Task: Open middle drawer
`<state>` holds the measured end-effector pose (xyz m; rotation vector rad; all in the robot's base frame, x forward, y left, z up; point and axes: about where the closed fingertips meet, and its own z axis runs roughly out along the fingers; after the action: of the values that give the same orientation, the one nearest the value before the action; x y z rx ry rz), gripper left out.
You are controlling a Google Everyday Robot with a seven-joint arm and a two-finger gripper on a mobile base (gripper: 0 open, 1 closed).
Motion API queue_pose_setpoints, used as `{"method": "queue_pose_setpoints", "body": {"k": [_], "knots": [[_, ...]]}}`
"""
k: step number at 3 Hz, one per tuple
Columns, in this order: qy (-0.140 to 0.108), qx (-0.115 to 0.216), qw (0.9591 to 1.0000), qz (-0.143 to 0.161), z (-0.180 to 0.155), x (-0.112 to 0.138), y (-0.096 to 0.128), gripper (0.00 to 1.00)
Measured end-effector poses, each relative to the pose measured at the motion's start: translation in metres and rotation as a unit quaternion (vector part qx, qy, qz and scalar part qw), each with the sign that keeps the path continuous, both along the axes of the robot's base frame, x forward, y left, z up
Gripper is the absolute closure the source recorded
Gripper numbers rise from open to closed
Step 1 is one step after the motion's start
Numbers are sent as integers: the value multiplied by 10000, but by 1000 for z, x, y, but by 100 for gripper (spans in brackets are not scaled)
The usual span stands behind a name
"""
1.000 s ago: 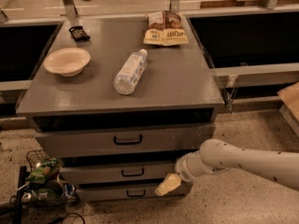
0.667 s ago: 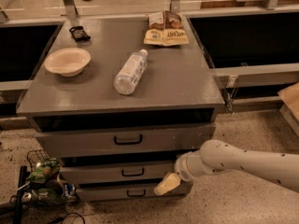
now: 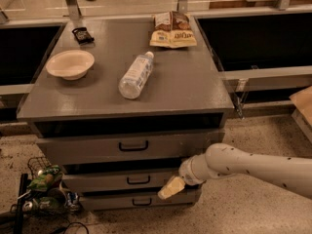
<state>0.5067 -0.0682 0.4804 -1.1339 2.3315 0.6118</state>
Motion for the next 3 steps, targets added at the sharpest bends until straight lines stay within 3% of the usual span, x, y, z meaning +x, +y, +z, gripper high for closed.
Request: {"method": "queue_pose_setpoints", "body": {"k": [1, 2, 3], "knots": [[202, -32, 9998, 69, -18, 12, 8, 0], [203, -33, 9998, 69, -18, 12, 8, 0], [378, -80, 9992, 60, -34, 6, 7, 0]]}}
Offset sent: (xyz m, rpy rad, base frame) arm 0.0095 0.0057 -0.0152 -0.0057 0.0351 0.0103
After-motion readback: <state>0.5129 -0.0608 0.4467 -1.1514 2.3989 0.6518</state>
